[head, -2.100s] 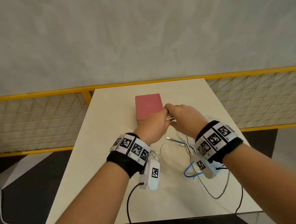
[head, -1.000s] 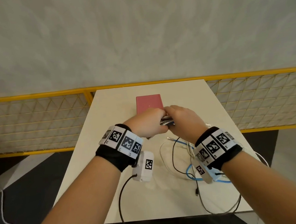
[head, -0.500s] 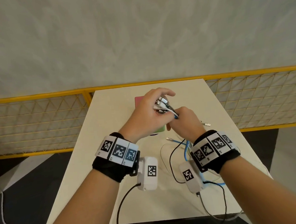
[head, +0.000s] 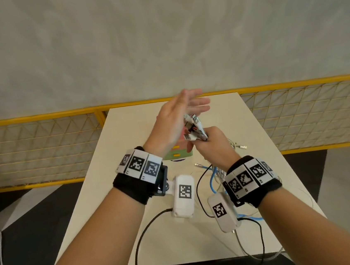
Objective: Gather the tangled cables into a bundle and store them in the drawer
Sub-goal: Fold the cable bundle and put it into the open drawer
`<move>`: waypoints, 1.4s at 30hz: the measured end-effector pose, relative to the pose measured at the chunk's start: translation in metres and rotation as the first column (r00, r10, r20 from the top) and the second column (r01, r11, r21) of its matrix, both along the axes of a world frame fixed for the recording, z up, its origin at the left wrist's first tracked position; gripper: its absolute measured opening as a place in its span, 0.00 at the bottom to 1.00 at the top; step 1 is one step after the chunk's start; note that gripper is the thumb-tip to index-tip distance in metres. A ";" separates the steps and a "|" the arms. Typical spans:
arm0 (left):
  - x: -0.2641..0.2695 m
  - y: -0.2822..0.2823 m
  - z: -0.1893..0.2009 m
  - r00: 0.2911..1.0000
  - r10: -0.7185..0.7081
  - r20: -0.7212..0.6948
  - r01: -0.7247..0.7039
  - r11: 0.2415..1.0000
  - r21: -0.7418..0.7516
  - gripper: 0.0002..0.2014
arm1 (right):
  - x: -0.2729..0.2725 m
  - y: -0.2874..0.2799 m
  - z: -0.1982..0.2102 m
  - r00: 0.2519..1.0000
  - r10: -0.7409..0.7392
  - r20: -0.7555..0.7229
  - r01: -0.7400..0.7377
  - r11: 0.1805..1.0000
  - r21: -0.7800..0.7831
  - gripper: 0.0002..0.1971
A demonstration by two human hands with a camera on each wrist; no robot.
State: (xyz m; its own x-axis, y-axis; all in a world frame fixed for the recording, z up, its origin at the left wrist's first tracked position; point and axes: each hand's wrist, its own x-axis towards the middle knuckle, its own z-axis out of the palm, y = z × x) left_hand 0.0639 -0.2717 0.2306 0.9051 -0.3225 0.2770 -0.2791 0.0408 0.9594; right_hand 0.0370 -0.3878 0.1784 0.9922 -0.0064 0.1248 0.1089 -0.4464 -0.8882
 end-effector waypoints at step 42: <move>0.005 -0.005 -0.019 0.681 -0.095 0.726 -0.426 0.755 0.498 0.20 | 0.014 0.001 0.016 0.980 0.114 0.161 -0.153 0.955 0.253 0.16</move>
